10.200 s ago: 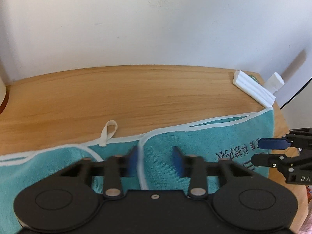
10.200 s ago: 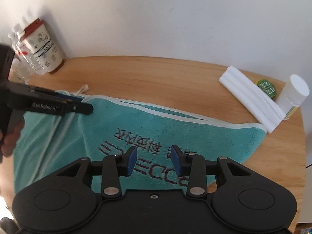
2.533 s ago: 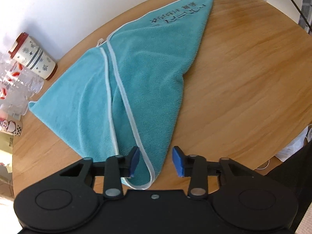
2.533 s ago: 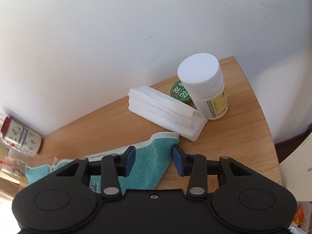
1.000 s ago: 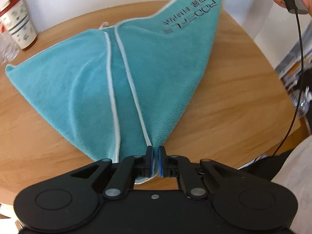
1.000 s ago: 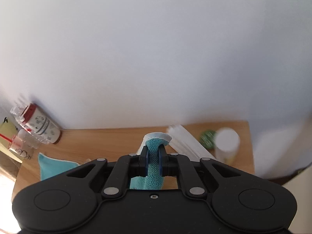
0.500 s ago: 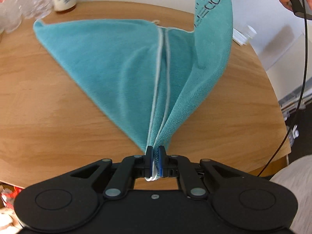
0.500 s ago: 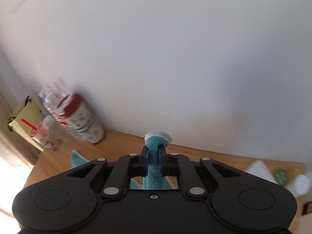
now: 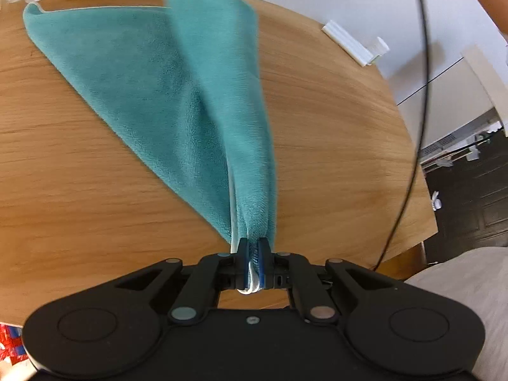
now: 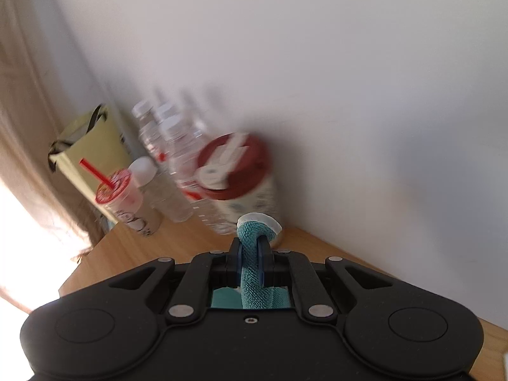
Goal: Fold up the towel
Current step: 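Lift the held corners with both grippers and fold the towel diagonally, then open the right gripper to lay the towel corner down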
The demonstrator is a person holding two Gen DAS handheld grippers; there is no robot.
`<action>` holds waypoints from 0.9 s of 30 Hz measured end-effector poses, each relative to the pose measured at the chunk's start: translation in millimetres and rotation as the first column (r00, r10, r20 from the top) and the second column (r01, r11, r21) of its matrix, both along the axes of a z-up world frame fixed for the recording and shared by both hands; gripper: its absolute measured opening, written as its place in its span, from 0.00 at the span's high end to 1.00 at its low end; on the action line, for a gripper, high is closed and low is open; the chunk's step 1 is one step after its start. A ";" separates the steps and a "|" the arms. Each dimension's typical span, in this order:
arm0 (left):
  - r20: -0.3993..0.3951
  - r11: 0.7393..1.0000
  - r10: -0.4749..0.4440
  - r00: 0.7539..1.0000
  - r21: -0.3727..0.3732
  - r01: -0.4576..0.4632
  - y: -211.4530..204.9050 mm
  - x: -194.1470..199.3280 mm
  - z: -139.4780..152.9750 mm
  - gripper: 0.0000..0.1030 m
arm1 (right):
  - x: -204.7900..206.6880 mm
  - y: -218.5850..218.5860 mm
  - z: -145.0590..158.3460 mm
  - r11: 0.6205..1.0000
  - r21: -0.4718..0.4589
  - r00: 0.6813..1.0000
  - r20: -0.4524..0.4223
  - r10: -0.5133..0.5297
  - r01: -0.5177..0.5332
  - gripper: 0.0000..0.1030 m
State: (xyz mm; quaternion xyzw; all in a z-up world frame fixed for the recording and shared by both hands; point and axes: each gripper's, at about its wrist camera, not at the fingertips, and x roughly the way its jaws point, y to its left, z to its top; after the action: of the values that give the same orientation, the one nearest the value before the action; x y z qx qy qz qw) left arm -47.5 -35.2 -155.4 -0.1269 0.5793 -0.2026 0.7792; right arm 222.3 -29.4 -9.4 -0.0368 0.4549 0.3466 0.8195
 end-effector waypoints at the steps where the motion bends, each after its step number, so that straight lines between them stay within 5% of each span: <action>1: 0.001 1.000 -0.004 1.000 -0.013 0.004 1.2 0.7 -1.0 0.95 | 2.1 12.9 -7.0 1.000 -0.011 1.000 -0.007 0.013 -0.013 0.90; 12: -0.023 0.993 0.032 0.999 -0.117 -0.034 13.2 5.9 -14.9 0.95 | 9.5 117.2 -89.9 0.986 -0.111 0.988 -0.100 0.117 -0.128 0.90; 20: -0.033 0.987 0.051 0.998 -0.153 -0.056 20.0 2.5 -19.4 0.95 | 6.9 152.4 -134.2 0.969 -0.170 0.976 -0.159 0.150 -0.177 0.90; 24: -0.034 0.986 0.067 0.997 -0.151 -0.072 23.8 1.6 -20.3 0.92 | 0.9 161.6 -144.8 0.965 -0.178 0.971 -0.176 0.162 -0.193 0.76; 26: -0.038 0.986 0.085 0.996 -0.142 -0.089 30.6 0.8 -20.3 0.83 | -2.5 161.5 -147.1 0.963 -0.180 0.968 -0.187 0.166 -0.200 0.59; 27: -0.042 0.985 0.098 0.994 -0.139 -0.103 34.8 0.5 -19.9 0.79 | -4.6 159.9 -146.2 0.963 -0.174 0.967 -0.188 0.173 -0.206 0.59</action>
State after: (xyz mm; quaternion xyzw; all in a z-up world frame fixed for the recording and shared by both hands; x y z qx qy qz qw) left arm -47.0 -0.5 -175.3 -0.2143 0.5698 -0.2012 0.7674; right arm 217.8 130.5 -155.6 -0.1293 0.5491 0.3803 0.7329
